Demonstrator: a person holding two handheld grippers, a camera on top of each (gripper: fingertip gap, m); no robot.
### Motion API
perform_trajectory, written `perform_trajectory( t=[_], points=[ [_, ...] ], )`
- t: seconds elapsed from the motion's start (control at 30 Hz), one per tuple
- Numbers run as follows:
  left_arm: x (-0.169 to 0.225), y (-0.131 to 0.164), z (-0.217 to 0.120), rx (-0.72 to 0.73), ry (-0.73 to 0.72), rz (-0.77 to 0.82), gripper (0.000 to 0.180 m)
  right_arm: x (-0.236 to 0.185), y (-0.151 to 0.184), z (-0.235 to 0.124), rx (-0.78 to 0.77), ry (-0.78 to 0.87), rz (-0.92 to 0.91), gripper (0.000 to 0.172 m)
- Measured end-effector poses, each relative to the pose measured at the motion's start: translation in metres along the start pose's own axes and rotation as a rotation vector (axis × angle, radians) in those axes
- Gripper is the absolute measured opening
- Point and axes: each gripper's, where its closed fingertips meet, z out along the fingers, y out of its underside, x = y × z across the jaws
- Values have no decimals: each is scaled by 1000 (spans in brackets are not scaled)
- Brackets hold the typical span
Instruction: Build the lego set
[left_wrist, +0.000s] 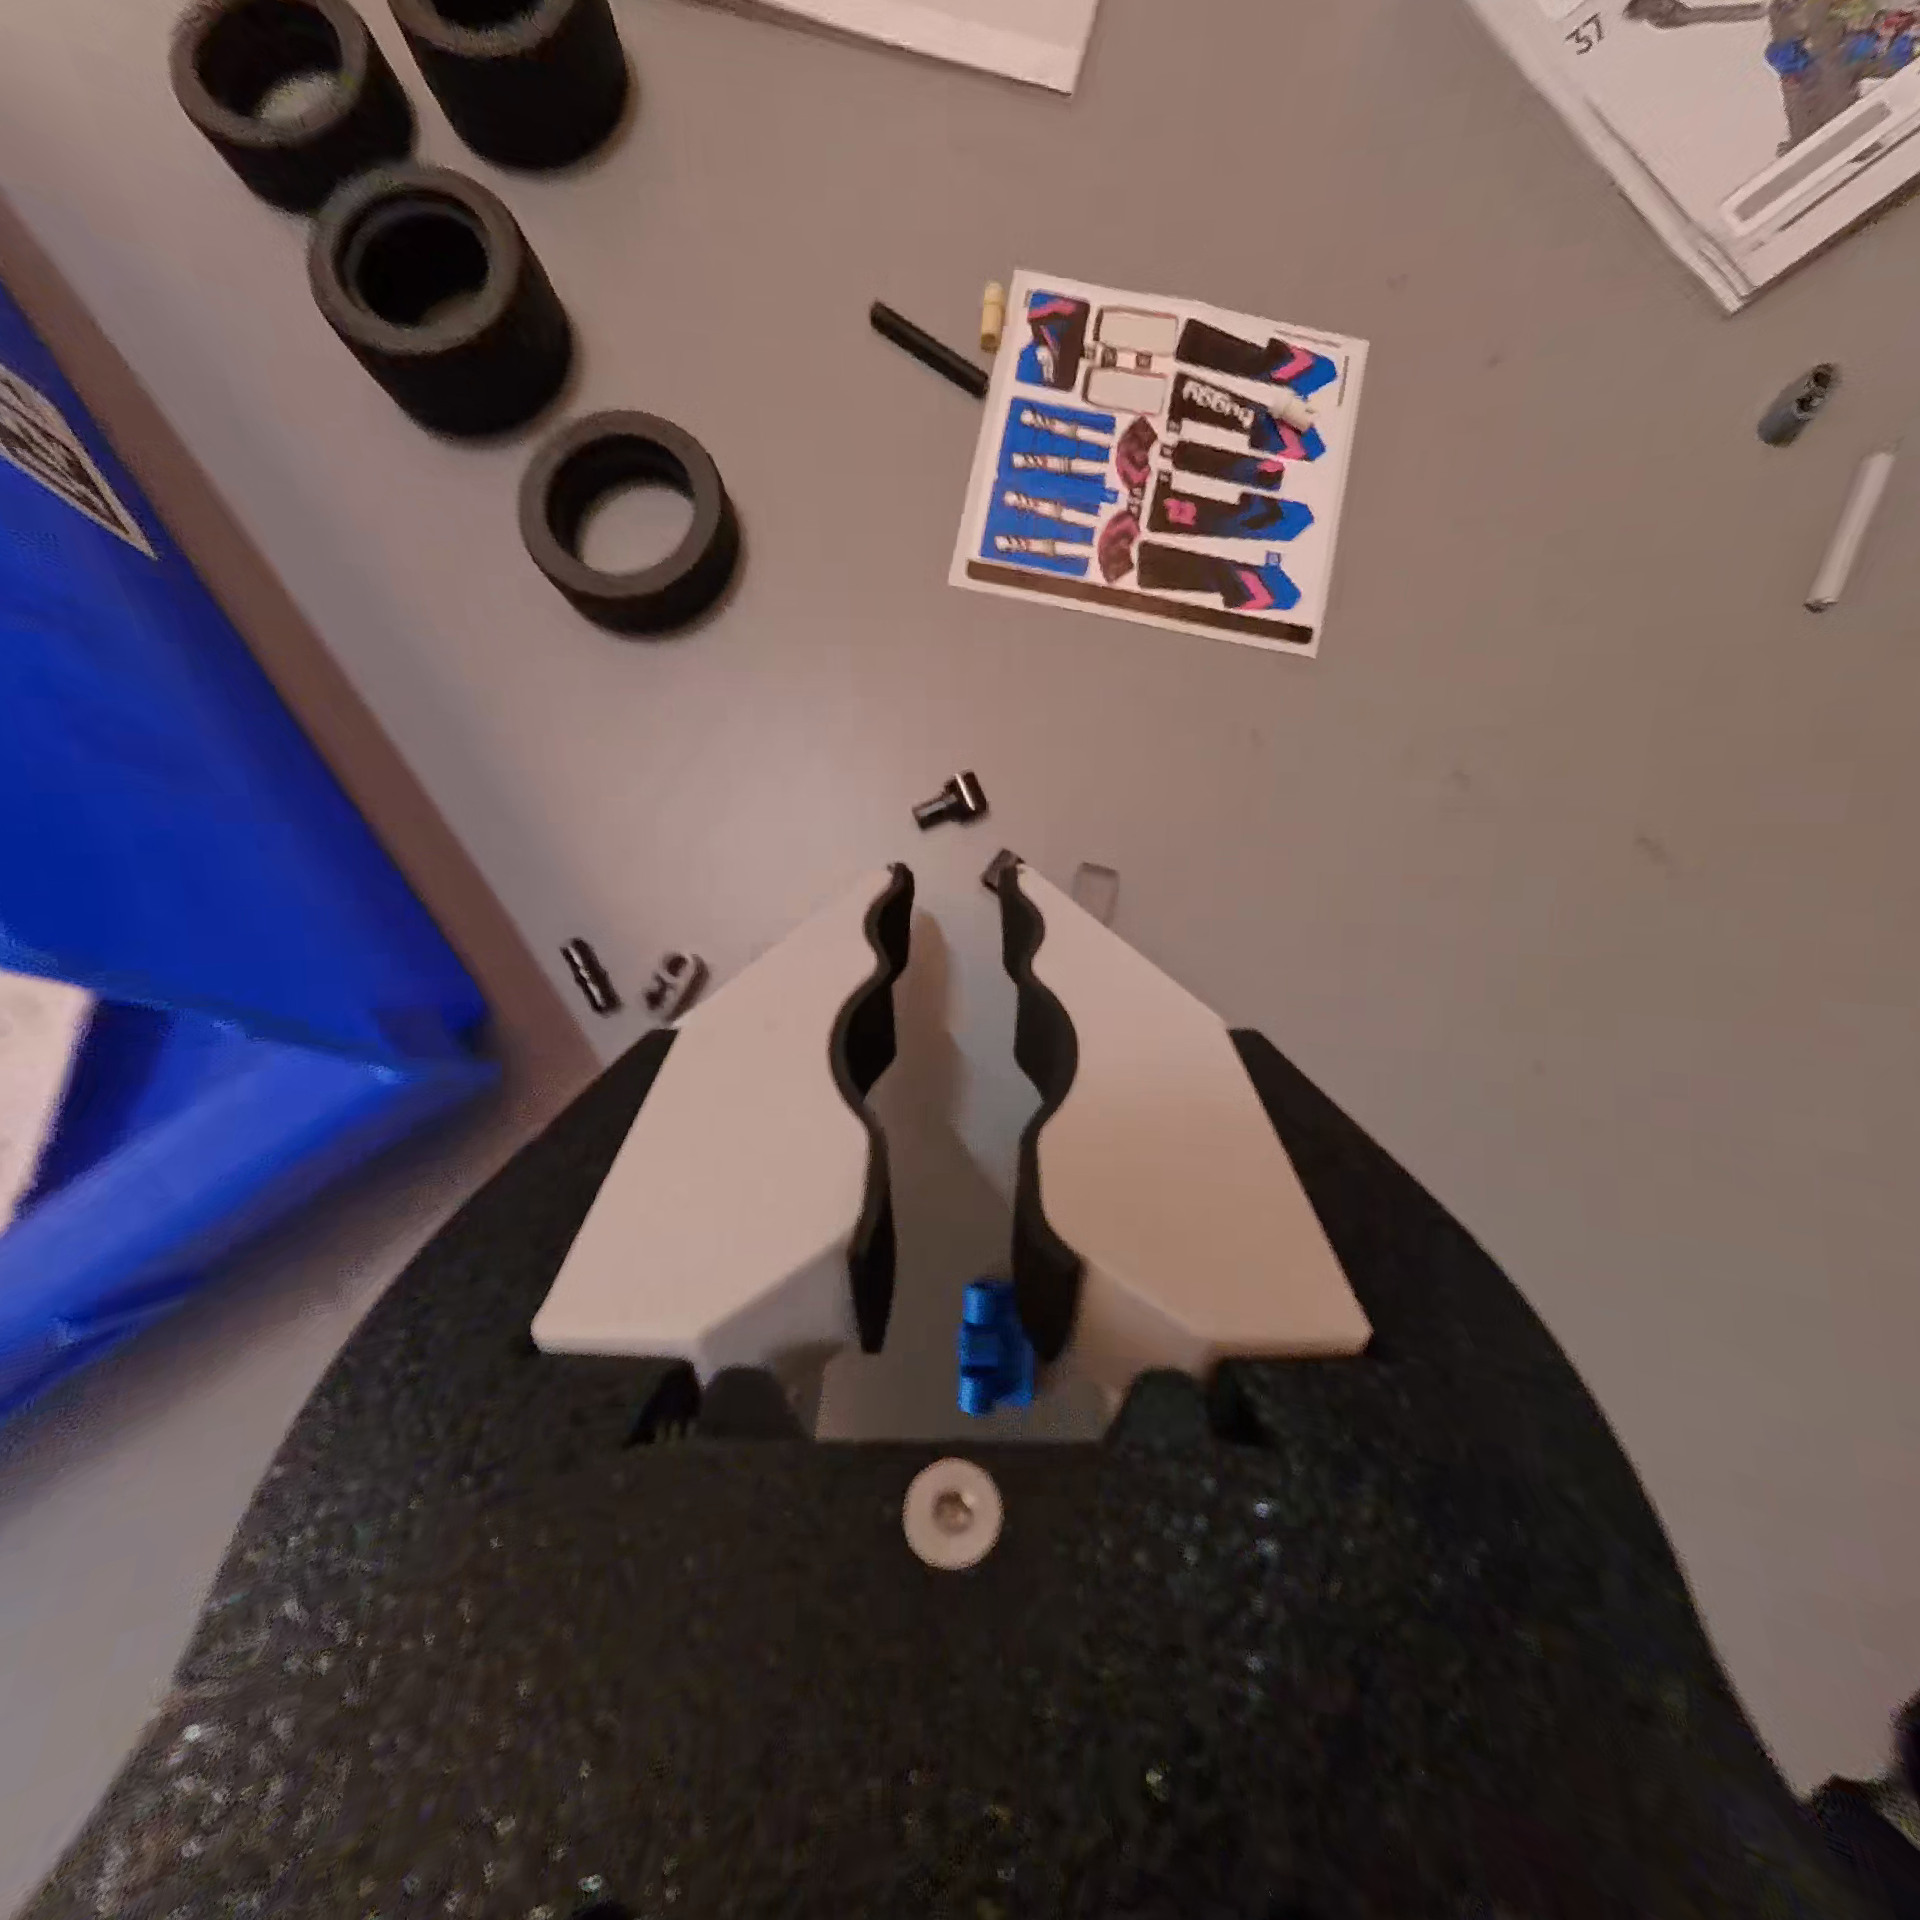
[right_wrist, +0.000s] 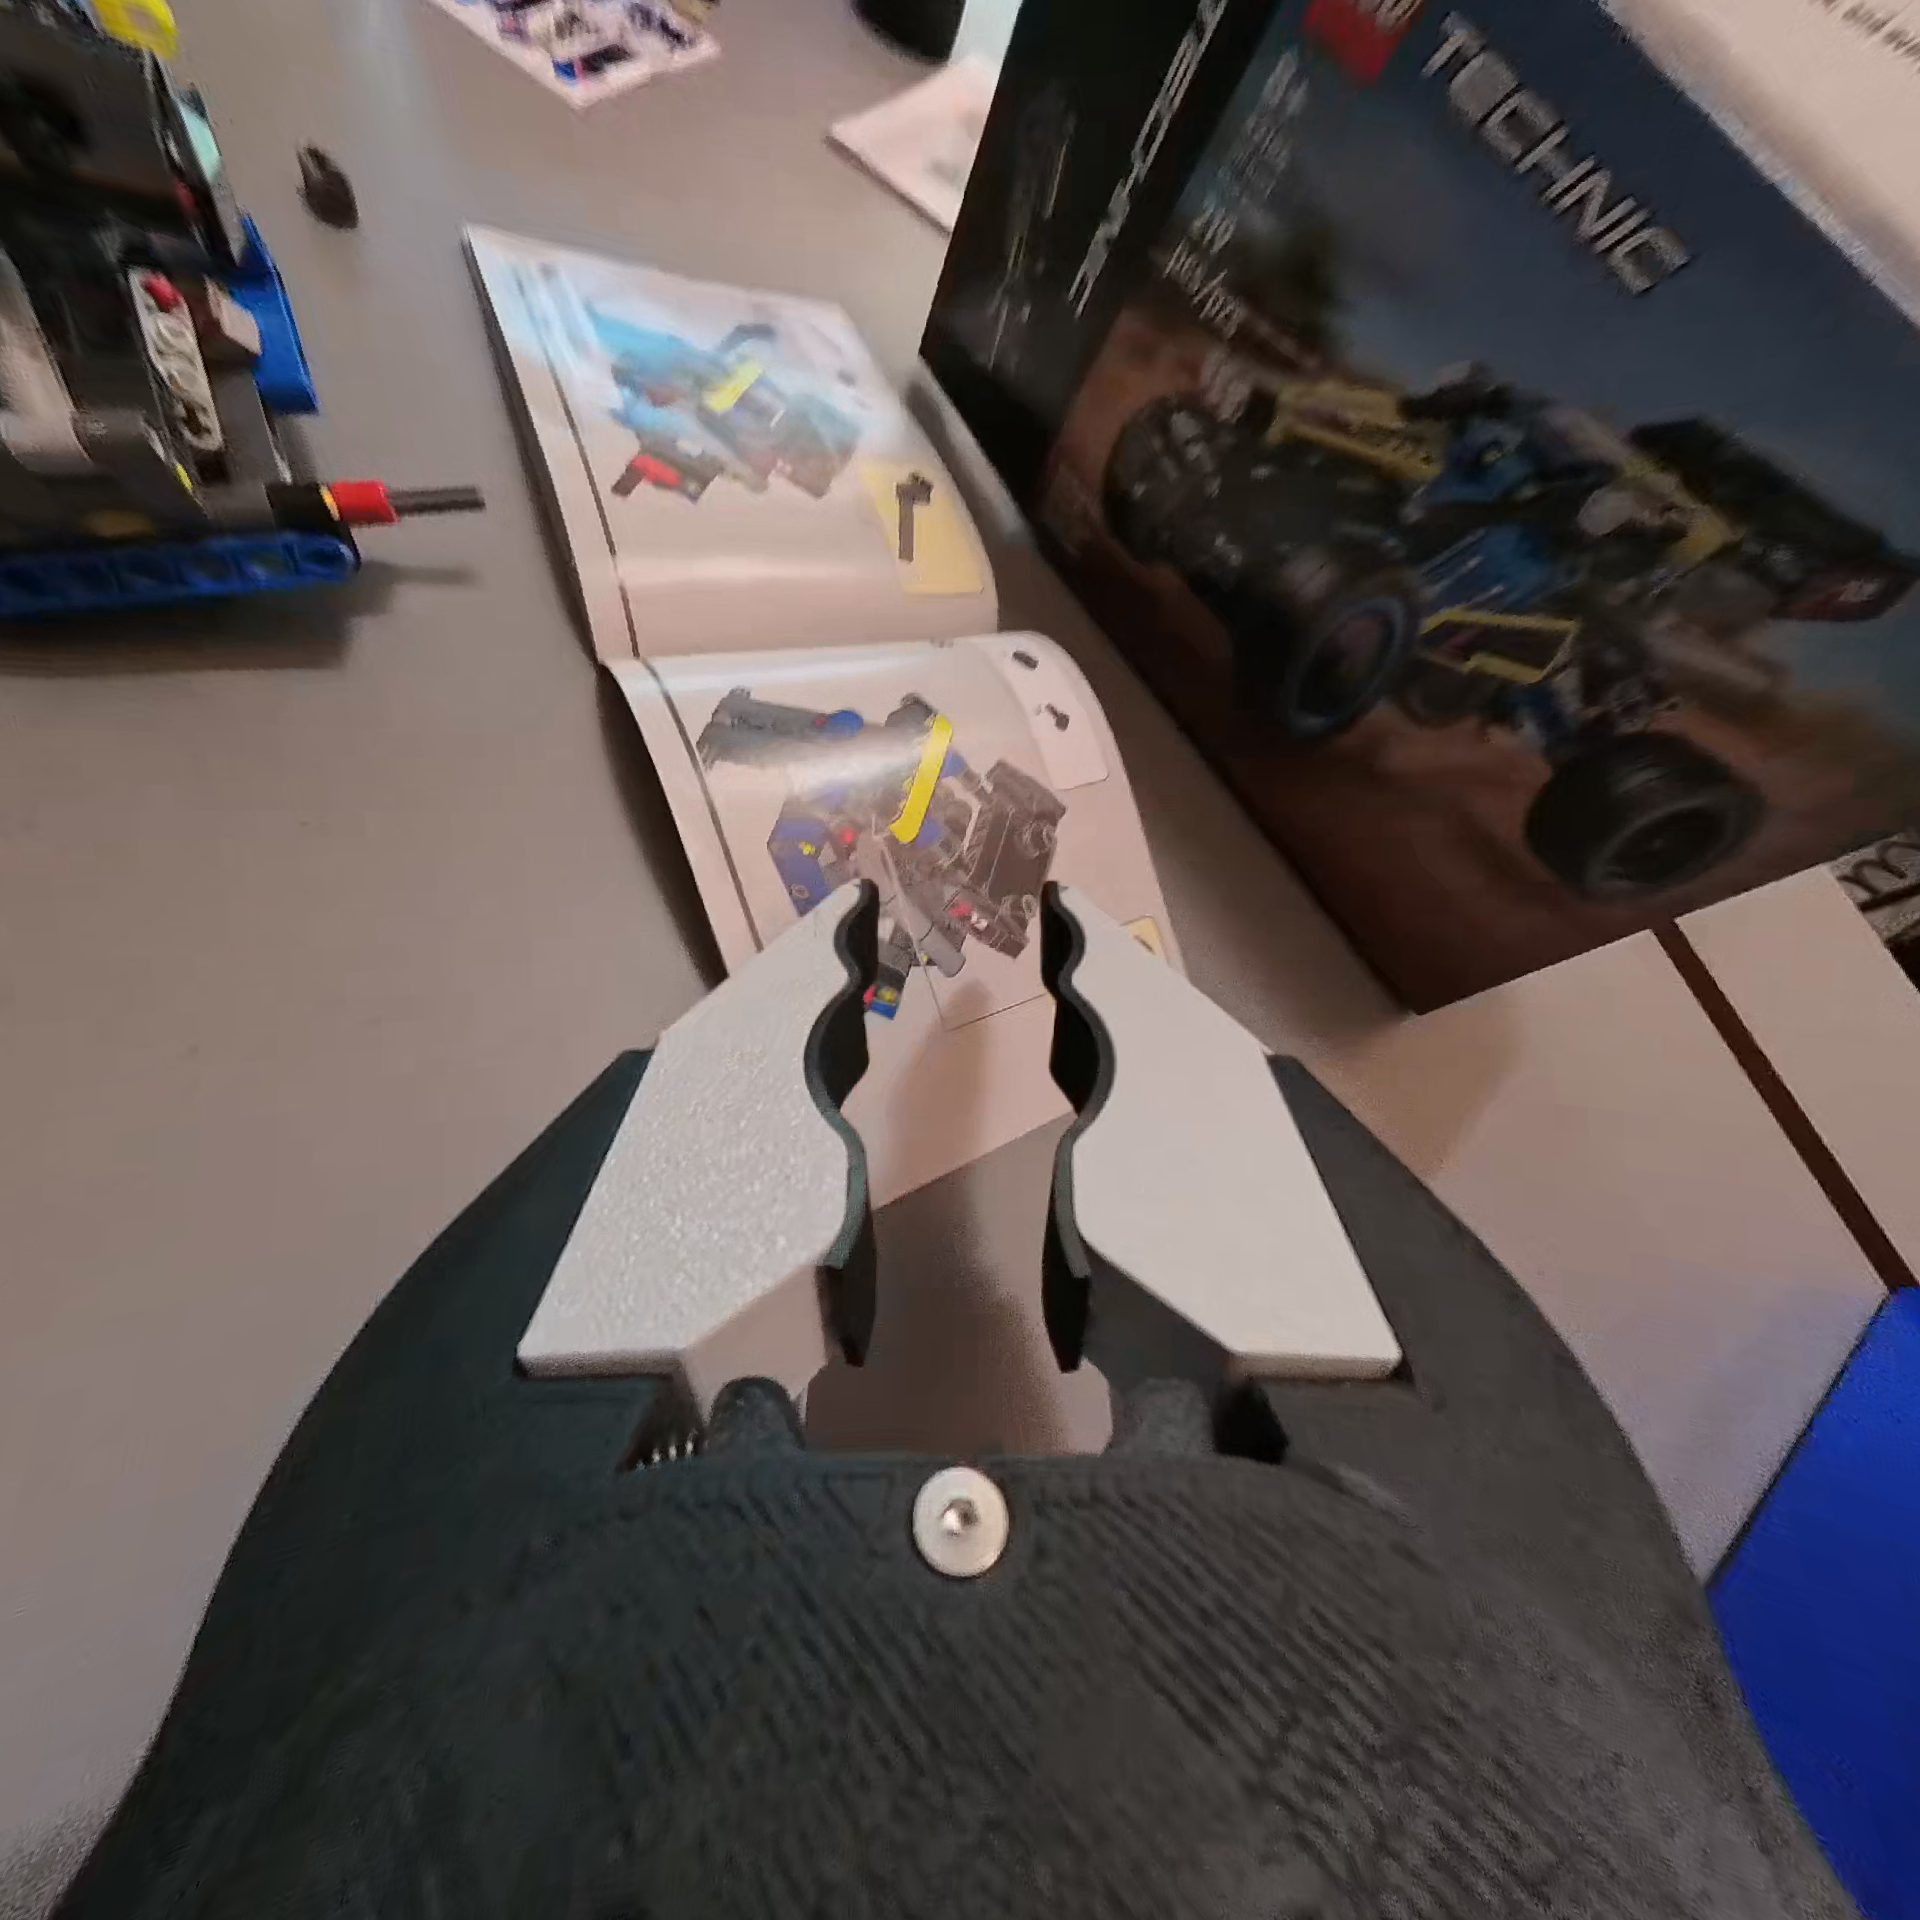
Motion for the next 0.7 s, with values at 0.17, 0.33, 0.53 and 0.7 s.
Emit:
perform_trajectory(
  t=[0.17,0.33,0.53,0.7],
  points=[
    [6,5,8,-19,-22,-76,14,4,18,15,-130,60,-58,18],
    [8,6,21,-91,-25,-103,16,-4,16,17,-103,11,-61,0],
    [5,5,22,-106,-75,-54,5,4,28,13,-184,44,8,0],
    [30,-43,-2,64,-79,65,5,19,32,8,-213,127,16,0]
  ],
)
